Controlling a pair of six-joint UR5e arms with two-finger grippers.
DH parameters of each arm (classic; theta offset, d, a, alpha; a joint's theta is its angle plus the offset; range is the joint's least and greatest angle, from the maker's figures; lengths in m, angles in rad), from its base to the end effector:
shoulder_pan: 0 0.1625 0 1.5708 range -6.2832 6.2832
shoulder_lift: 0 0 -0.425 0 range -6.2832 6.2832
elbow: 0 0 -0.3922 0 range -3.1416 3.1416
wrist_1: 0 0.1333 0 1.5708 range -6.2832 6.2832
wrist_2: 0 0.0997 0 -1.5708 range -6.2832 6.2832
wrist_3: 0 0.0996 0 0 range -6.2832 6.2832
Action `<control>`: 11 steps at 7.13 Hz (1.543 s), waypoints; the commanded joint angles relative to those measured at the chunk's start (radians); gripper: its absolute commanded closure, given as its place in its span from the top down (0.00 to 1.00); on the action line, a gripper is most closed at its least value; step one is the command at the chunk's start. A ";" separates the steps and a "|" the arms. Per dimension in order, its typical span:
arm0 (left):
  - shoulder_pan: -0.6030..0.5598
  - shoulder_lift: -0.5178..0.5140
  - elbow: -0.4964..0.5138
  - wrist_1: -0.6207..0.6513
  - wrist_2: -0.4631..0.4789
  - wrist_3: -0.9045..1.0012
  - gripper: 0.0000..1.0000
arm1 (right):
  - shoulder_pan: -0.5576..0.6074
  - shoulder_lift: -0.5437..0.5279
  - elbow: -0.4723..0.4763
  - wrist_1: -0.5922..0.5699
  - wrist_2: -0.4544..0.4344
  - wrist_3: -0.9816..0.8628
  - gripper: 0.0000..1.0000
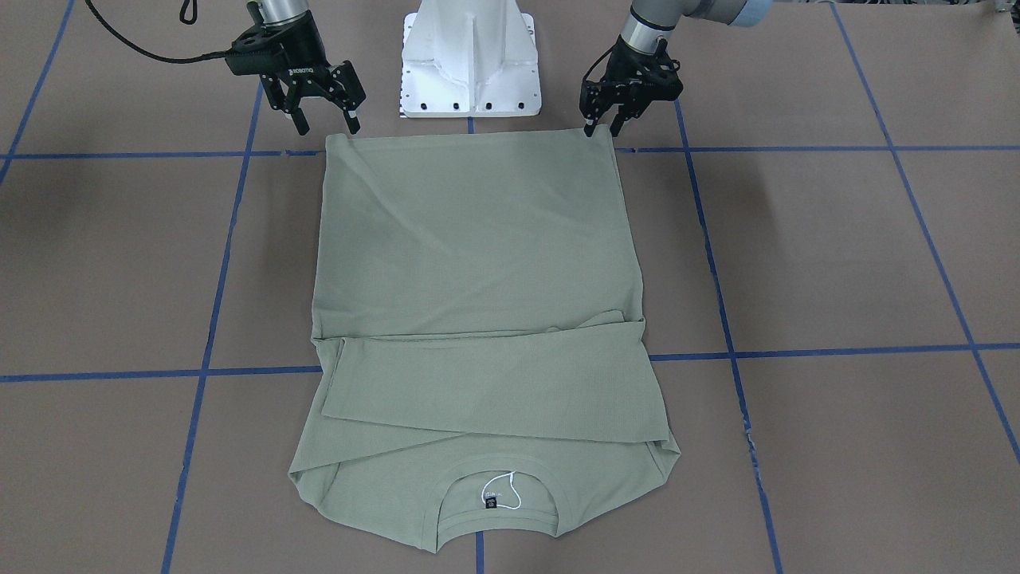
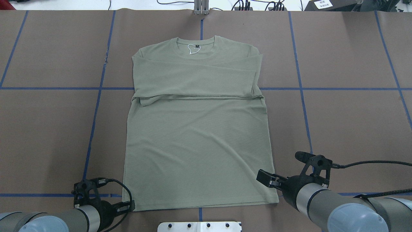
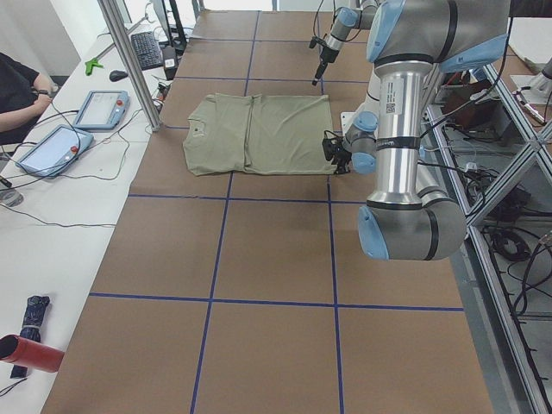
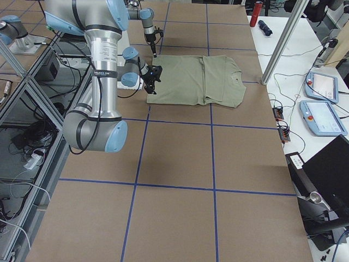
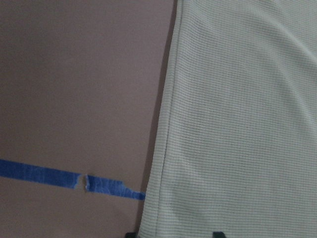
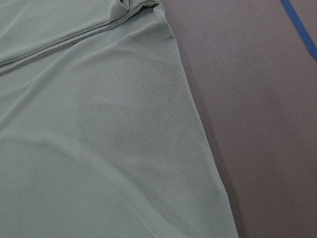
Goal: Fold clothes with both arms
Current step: 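Lower both grippers to the hem corners nearest the robot and grasp them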
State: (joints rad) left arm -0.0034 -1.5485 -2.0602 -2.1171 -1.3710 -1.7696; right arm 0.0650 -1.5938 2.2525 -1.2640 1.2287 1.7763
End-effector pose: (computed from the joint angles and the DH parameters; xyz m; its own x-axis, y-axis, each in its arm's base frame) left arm 0.4758 -0.1547 0.3778 0.4846 -0.1952 -0.8527 0.2728 0.9599 -0.0647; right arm -0.4225 -0.1946 0.3187 0.4872 0.2243 0.8440 -0.4453 0.8952 0.0191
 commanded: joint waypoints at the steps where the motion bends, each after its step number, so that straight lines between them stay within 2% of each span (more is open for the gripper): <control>1: 0.011 -0.001 0.003 0.000 0.003 -0.004 0.33 | -0.002 0.000 -0.002 0.000 0.000 0.000 1.00; 3: 0.011 0.001 0.003 0.000 0.004 -0.005 0.00 | -0.008 0.000 -0.007 -0.002 -0.003 0.000 1.00; 6: 0.002 0.001 -0.023 0.002 0.003 0.005 0.00 | -0.017 0.000 -0.021 -0.006 -0.015 0.027 0.96; 8: -0.004 0.014 -0.135 0.003 -0.003 0.007 0.00 | -0.039 0.012 -0.034 -0.047 -0.012 0.207 0.79; 9: -0.007 -0.002 -0.144 0.003 -0.005 0.007 0.00 | -0.056 0.029 -0.051 -0.084 -0.014 0.274 0.75; 11: -0.010 -0.016 -0.178 0.002 -0.006 0.007 0.00 | -0.105 0.026 -0.083 -0.086 -0.052 0.281 0.78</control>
State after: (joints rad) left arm -0.0115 -1.5558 -2.2194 -2.1141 -1.3760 -1.7626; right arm -0.0084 -1.5668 2.1852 -1.3418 1.2024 2.0393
